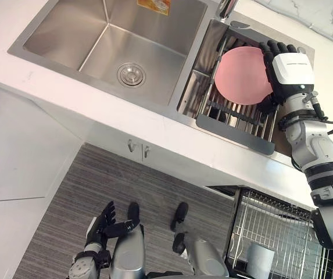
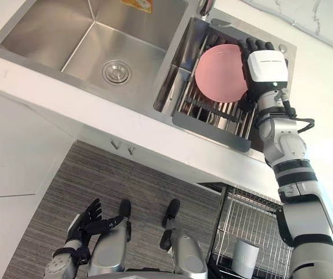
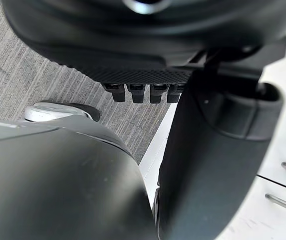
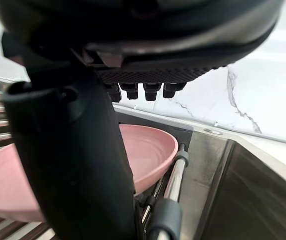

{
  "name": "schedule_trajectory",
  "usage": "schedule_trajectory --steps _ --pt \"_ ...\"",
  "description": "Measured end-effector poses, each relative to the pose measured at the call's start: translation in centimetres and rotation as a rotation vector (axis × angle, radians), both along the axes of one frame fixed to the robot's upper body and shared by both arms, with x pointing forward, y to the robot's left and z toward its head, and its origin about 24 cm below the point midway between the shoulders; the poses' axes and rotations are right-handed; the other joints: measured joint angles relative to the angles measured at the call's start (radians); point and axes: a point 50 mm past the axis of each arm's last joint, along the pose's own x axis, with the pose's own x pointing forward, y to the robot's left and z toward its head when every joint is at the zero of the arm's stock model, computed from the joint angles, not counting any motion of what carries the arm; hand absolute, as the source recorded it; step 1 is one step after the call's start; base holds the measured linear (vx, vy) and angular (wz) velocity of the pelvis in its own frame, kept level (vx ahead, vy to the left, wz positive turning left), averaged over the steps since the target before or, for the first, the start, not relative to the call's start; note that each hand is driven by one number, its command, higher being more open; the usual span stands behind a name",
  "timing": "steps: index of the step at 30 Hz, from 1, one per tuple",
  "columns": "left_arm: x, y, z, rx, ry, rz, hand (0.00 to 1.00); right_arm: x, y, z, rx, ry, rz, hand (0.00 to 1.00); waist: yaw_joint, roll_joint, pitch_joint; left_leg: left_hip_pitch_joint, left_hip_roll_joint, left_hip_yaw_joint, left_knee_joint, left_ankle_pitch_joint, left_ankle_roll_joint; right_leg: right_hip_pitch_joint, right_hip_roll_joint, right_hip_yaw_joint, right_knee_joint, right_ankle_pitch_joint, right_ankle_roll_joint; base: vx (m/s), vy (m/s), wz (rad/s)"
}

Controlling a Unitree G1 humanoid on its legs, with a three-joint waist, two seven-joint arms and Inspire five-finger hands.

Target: Walk over to the sink, pick up the cup, carry it to the dishwasher, place the cup inside the dishwasher, then close the dishwasher door

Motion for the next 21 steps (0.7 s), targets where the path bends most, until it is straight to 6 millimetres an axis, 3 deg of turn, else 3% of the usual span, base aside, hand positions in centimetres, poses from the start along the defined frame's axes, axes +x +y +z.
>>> schedule_trajectory --steps 11,12,21 --pt "0.1 -0.1 0.0 -0.002 -0.008 0.001 1.00 -0.8 2.5 0.3 -0.013 -0.081 0.139 1.00 0.001 0.002 0.001 0.001 0.008 -0.003 0.000 0.004 -0.006 0.000 0.008 -0.004 0.000 0.000 0.000 0.00 0.000 0.00" --pt "0.1 -0.1 0.0 -0.002 -0.010 0.001 1.00 -0.8 2.9 0.3 -0.011 -0.087 0.155 0.00 0.001 0.003 0.002 0.001 0.008 -0.003 0.000 0.004 -0.006 0.000 0.008 -0.004 0.000 0.000 0.000 0.00 0.000 0.00" --pt "0.1 -0.3 0.0 -0.007 -0.011 0.002 1.00 -1.4 4.2 0.6 0.001 -0.122 0.218 0.00 0.000 0.011 0.002 0.002 0.007 -0.003 0.001 0.004 -0.006 0.002 0.009 -0.003 0.000 0.000 0.000 0.00 0.000 0.00"
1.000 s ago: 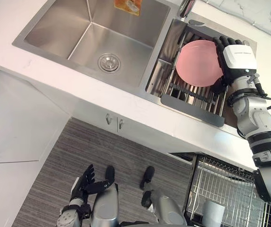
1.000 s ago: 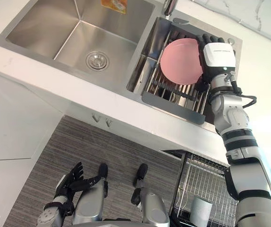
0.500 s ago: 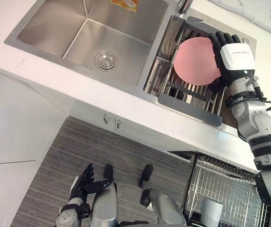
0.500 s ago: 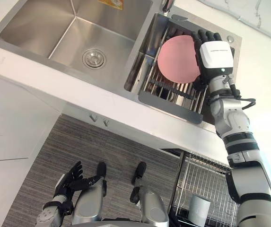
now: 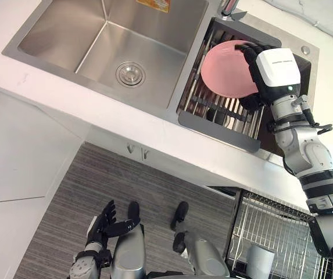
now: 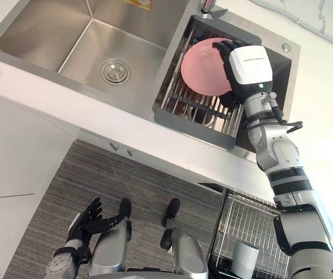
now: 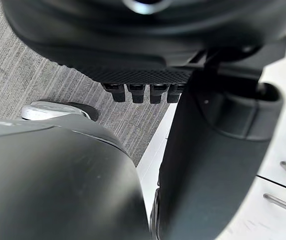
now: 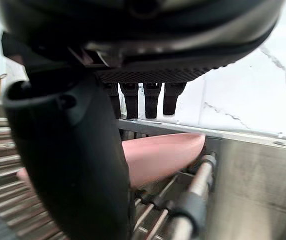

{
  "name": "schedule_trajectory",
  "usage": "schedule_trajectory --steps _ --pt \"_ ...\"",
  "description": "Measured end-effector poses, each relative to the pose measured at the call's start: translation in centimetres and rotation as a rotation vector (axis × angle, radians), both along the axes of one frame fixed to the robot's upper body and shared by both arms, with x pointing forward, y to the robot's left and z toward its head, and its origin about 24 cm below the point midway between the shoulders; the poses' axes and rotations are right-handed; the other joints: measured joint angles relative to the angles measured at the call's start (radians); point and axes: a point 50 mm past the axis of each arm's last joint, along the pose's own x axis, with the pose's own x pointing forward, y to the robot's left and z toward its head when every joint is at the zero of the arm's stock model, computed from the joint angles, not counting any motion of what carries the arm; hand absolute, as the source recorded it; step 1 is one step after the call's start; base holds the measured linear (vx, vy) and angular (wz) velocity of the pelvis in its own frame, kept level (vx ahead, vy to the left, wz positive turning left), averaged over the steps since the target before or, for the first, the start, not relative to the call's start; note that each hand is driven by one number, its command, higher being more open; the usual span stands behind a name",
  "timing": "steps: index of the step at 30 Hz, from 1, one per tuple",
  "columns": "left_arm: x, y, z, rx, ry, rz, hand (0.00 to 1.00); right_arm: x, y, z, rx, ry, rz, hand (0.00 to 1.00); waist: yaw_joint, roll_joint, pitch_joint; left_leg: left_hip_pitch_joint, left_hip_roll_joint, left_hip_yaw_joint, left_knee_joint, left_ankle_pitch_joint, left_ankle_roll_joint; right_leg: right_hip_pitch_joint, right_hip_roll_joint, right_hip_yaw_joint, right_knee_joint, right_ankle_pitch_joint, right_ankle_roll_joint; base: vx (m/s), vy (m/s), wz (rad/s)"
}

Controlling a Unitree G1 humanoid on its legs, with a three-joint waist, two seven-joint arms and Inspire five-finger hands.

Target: Walk over to the sink, pick up the cup, carry it to the dishwasher, place the cup inside the dishwasher, then close the dishwasher door

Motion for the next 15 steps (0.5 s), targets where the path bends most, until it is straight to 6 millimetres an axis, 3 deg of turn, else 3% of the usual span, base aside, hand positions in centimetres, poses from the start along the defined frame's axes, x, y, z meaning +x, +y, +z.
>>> schedule_trajectory --steps 15 --pt "-0.06 -0.12 -0.19 -0.003 0.009 0.000 1.00 -0.10 0.63 -0.80 0.075 0.038 0.050 0.00 0.004 0.014 -0.012 0.016 -0.006 0.000 -0.002 -0.001 0.002 0.017 0.001 0.002 -0.001 -0.002 -0.003 0.00 0.000 0.00"
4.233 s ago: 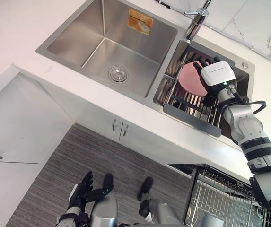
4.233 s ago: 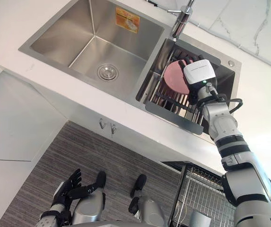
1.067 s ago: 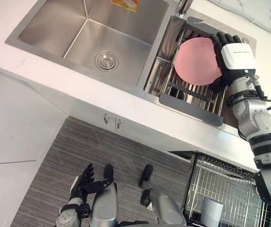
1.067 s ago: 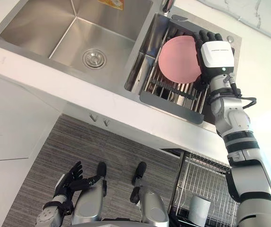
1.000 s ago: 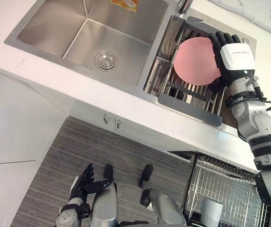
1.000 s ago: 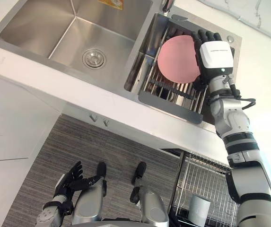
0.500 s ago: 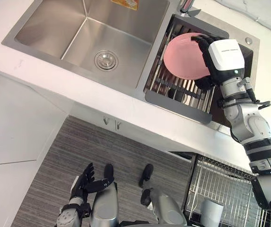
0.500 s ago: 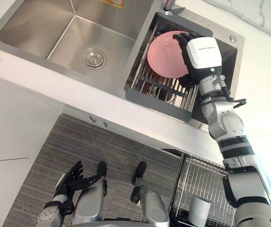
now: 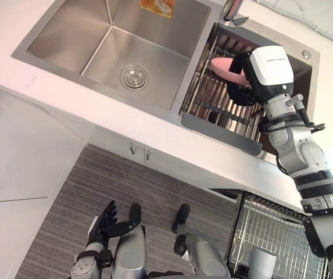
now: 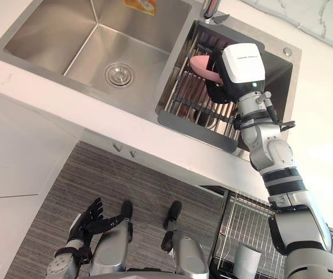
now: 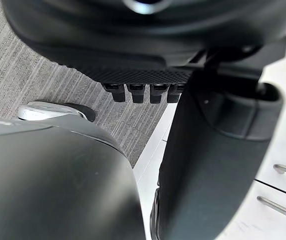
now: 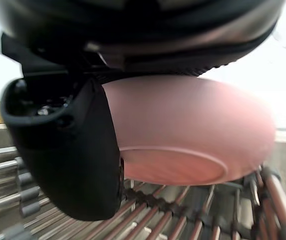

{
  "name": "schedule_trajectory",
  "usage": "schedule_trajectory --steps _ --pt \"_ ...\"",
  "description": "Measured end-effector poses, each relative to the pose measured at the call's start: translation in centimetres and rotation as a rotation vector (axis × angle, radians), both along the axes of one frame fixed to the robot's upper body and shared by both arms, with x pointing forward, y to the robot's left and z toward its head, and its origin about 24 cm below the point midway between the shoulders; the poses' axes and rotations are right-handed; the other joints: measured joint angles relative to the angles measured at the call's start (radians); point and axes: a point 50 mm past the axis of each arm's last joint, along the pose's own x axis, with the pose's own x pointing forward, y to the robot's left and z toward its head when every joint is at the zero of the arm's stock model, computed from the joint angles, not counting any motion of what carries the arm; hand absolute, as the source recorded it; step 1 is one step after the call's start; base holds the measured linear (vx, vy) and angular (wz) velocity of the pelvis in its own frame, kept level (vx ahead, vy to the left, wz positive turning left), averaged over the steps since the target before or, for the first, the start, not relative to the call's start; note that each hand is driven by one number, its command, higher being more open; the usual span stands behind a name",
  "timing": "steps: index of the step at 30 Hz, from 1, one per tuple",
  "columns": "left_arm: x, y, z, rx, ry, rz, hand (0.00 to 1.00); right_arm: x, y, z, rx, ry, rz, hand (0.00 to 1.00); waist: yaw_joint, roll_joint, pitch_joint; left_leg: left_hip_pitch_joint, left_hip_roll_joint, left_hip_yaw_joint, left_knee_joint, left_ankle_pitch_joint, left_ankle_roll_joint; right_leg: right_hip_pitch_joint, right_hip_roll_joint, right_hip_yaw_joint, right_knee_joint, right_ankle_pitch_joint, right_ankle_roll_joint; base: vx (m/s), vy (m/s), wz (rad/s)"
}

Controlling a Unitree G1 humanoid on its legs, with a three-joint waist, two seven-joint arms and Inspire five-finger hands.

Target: Walk over to the sink, pick up the cup, carry it to the dishwasher, place the cup inside the dishwasher, then close the dishwasher door

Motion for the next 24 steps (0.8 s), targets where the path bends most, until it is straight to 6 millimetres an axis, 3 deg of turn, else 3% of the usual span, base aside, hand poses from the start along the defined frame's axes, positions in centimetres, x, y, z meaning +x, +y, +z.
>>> schedule_trajectory --steps 8,13,18,24 --pt "-0.3 -0.2 -0.3 -0.006 0.011 0.002 1.00 -1.1 -0.4 -0.9 0.078 0.003 0.022 0.00 0.001 0.009 -0.039 0.020 0.001 0.009 -0.016 0.000 0.000 0.008 0.001 0.009 -0.001 0.000 -0.001 0.01 0.018 -0.03" --pt "-1.4 -0.4 -1.0 -0.006 0.053 0.021 1.00 -3.8 0.5 -0.5 0.196 -0.094 0.103 0.00 -0.013 0.008 -0.083 0.069 -0.001 0.049 -0.053 -0.001 0.001 0.022 -0.003 0.042 -0.007 -0.001 0.000 0.03 0.039 -0.21" --pt "-3.4 -0.3 -1.7 0.005 0.103 0.034 1.00 -7.2 1.4 0.1 0.279 -0.199 0.198 0.00 -0.052 0.009 -0.148 0.136 -0.002 0.085 -0.097 -0.001 0.001 0.051 -0.005 0.072 -0.010 -0.009 0.009 0.05 0.032 -0.19" --pt "-6.0 -0.2 -2.6 0.013 0.180 0.046 1.00 -10.5 2.7 -1.6 0.318 -0.205 0.284 0.00 -0.095 0.013 -0.228 0.216 -0.007 0.133 -0.154 -0.001 0.000 0.085 -0.004 0.112 -0.023 -0.016 0.018 0.05 0.023 -0.22"
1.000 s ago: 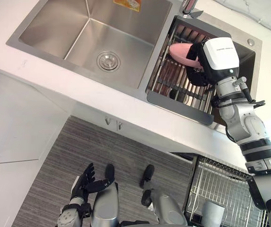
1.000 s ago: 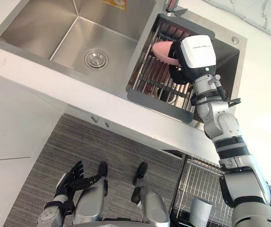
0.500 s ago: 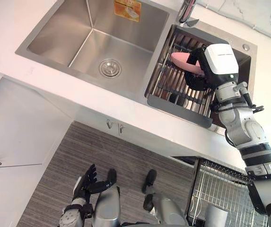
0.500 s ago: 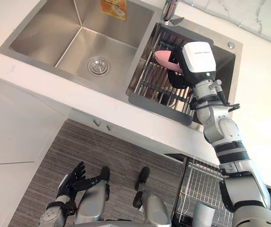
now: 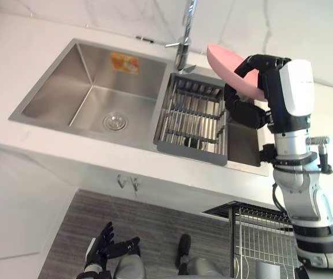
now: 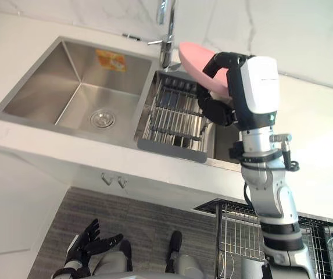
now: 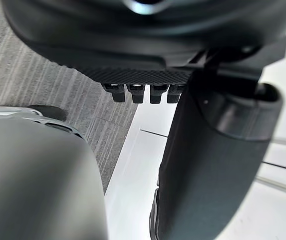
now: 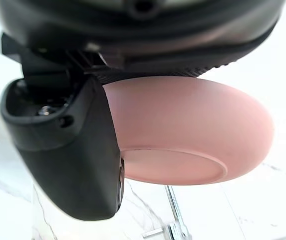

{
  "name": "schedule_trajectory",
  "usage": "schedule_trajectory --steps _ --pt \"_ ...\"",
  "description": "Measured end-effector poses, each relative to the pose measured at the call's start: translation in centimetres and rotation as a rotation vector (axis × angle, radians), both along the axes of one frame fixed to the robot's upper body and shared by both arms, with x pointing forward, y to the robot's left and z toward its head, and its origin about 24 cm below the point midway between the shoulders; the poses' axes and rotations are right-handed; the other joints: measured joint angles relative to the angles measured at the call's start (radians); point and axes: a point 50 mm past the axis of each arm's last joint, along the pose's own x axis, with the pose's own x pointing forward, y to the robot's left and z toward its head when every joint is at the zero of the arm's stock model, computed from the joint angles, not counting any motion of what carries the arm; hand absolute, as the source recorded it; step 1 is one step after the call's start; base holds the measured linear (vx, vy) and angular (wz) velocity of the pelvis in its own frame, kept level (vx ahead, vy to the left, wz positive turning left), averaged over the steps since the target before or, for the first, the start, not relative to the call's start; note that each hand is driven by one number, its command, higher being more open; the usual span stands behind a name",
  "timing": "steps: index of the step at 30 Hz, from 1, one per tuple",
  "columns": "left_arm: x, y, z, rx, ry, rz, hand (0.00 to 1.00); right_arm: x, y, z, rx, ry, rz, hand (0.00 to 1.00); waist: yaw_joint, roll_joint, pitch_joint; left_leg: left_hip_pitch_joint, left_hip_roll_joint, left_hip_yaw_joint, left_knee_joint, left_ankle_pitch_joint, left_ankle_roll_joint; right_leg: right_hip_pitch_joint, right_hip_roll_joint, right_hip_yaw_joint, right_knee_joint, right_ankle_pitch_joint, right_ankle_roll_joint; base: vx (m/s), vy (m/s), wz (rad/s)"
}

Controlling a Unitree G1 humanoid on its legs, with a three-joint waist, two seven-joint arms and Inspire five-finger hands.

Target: Walk over to the sink, pick up the cup, carry it to the dishwasher, place the cup inside the dishwasher, then close the dishwasher door

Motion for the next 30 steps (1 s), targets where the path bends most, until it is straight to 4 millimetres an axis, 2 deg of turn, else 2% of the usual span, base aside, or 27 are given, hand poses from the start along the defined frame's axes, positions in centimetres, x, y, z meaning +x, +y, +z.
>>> schedule_trajectory --steps 3,6,10,15,22,26,30 --pt "-0.7 -0.2 -0.2 0.003 0.016 -0.010 1.00 -1.2 0.2 -1.3 0.006 0.027 0.025 0.00 -0.014 0.009 -0.027 0.027 -0.003 0.022 -0.021 0.001 0.000 0.009 0.000 0.010 -0.005 0.000 0.001 0.03 0.016 -0.19" --pt "-1.4 -0.7 -0.6 -0.008 0.043 -0.007 1.00 -2.3 0.0 -2.7 0.019 0.075 0.019 0.00 -0.024 0.032 -0.051 0.060 -0.006 0.034 -0.044 0.003 -0.001 0.027 0.001 0.013 -0.011 0.000 0.005 0.04 0.014 -0.12" --pt "-1.9 -1.2 -0.8 -0.023 0.056 -0.001 1.00 -3.4 -0.3 -3.6 0.051 0.099 0.002 0.00 -0.043 0.053 -0.071 0.097 -0.009 0.054 -0.068 0.008 -0.003 0.040 0.004 0.030 -0.011 -0.002 0.008 0.02 0.007 -0.13" --pt "-2.1 -1.3 -0.8 -0.012 0.067 -0.025 1.00 -4.8 -0.2 -4.4 0.062 0.122 0.006 0.00 -0.054 0.054 -0.083 0.123 -0.008 0.075 -0.073 0.009 -0.003 0.054 0.007 0.045 -0.011 -0.002 0.010 -0.04 -0.017 -0.13" --pt "-2.4 -1.4 -0.9 -0.001 0.084 -0.055 1.00 -5.3 -0.7 -5.5 0.052 0.182 -0.038 0.00 -0.057 0.058 -0.087 0.132 -0.011 0.091 -0.063 0.006 -0.007 0.050 0.010 0.089 -0.012 -0.002 0.008 -0.06 -0.020 -0.13" --pt "-3.0 -1.4 -1.0 -0.002 0.097 -0.061 1.00 -5.3 -1.0 -5.5 0.057 0.182 -0.056 0.00 -0.060 0.063 -0.087 0.105 -0.014 0.120 -0.004 -0.033 -0.019 0.015 0.020 0.143 -0.012 0.010 0.009 -0.06 -0.006 -0.38" --pt "-3.7 -1.4 -1.0 0.010 0.119 -0.088 1.00 -4.9 -1.6 -6.2 0.055 0.206 -0.119 0.00 -0.065 0.067 -0.063 0.092 -0.018 0.138 0.084 -0.095 0.012 -0.028 0.034 0.268 -0.010 0.049 0.021 -0.05 0.029 -0.90"
